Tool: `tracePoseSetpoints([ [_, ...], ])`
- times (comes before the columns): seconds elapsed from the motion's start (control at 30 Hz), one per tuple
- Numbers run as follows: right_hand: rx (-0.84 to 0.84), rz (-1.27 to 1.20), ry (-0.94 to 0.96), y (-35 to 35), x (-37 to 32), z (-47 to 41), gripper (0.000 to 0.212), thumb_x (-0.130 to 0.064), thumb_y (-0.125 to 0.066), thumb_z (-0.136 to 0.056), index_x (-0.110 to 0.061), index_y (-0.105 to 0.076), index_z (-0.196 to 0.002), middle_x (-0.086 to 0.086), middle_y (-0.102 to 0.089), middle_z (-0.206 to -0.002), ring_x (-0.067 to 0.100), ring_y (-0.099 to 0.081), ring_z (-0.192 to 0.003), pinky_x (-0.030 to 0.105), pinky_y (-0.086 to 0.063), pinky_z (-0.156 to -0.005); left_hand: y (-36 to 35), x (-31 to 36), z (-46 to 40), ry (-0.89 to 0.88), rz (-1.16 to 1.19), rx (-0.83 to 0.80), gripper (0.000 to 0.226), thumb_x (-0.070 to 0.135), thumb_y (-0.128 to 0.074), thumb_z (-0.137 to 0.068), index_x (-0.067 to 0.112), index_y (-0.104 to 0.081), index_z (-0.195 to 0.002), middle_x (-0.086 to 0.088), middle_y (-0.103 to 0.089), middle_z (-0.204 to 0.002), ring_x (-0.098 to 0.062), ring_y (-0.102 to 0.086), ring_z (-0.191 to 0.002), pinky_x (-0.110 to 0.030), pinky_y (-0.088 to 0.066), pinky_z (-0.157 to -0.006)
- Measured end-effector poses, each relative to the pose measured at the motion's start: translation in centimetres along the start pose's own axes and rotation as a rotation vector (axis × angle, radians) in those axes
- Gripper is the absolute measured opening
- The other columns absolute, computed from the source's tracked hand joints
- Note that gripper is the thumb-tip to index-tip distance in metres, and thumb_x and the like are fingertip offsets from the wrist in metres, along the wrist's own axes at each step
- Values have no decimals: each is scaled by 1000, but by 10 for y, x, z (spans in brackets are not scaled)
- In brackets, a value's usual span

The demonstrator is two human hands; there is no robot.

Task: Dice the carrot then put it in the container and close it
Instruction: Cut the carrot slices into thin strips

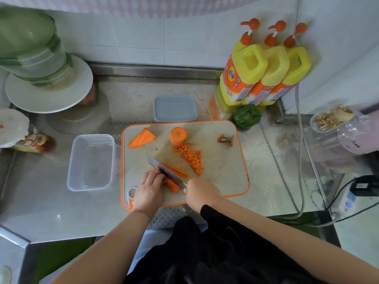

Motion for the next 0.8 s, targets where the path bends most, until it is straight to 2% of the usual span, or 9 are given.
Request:
tracePoseSetpoints([
  [0.17, -12, 30, 11, 9, -9, -2, 21, -16, -45, -100, -6, -58, -113, 12, -63, -103, 30, -61, -93, 33, -41, -68, 2, 2, -1, -23, -10, 27, 23, 11, -49, -87, 2, -70, -90, -6, -58, -104, -24, -52, -98, -39, -56, -72],
  [0.23, -13, 33, 5, 8, -11, -3, 21, -16, -45, -100, -7, -58, -113, 12, -63, -106, 29, -61, -94, 32, -42, -69, -1, -1, 0, -9, -6, 16, 23, 12, -49, -88, 2, -70, -90, -7, -60, -104, -25, -52, -98, -40, -58, -70],
  [0.33, -21, 27, -21, 0, -8, -5, 18, -14, -44, -100, -7, -60, -105, 9, -62, -91, 25, -54, -78, 31, -40, -65, -5, -5, 2, 10, 9, -8, 23, 13, -49, -88, 3, -70, -91, -9, -62, -103, -26, -53, -100, -42, -59, -67],
  [0.4, -20, 23, -35, -4, -6, -6, 16, -9, -44, -97, -6, -60, -99, 6, -57, -81, 26, -55, -77, 31, -42, -65, -5, -5, 1, 15, 14, -17, 23, 13, -49, -88, 3, -70, -91, -9, -62, -103, -26, -53, -100, -42, -58, -66],
  [0.53, -21, 5, -30, -15, -5, -7, 20, -8, -43, -97, -8, -59, -109, 11, -65, -103, 29, -62, -95, 33, -47, -76, -2, -2, 0, 6, 19, -28, 24, 14, -48, -88, 3, -69, -91, -7, -60, -100, -24, -51, -97, -40, -58, -71],
  [0.6, -14, 5, -28, -19, -3, -8, 20, -10, -44, -98, -9, -58, -110, 10, -64, -106, 28, -62, -98, 32, -47, -78, -5, -4, 2, 19, 18, -51, 23, 15, -48, -88, 4, -69, -93, -6, -60, -101, -24, -51, -98, -41, -58, -71],
  [0.7, -27, -23, -30, -20, 1, -16, 15, -15, -45, -99, -10, -59, -102, 7, -62, -90, 27, -61, -86, 31, -46, -69, -9, -8, 4, 47, 14, -82, 24, 16, -48, -88, 5, -68, -95, -7, -61, -103, -25, -51, -101, -44, -58, -64],
  [0.8, -36, -72, -28, -21, 5, -21, 14, -20, -46, -99, -13, -52, -89, 1, -51, -71, 26, -57, -76, 29, -41, -60, -7, -7, 4, 40, 13, -78, 25, 17, -48, -88, 5, -69, -96, -6, -60, -104, -24, -50, -102, -42, -58, -66],
])
Point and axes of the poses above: each hand's wrist, its own z-axis away from the middle knuckle, its own y-axis out of the back of the hand, x = y × z, the point moved 9 cm from there along -z, towards the middle knuckle
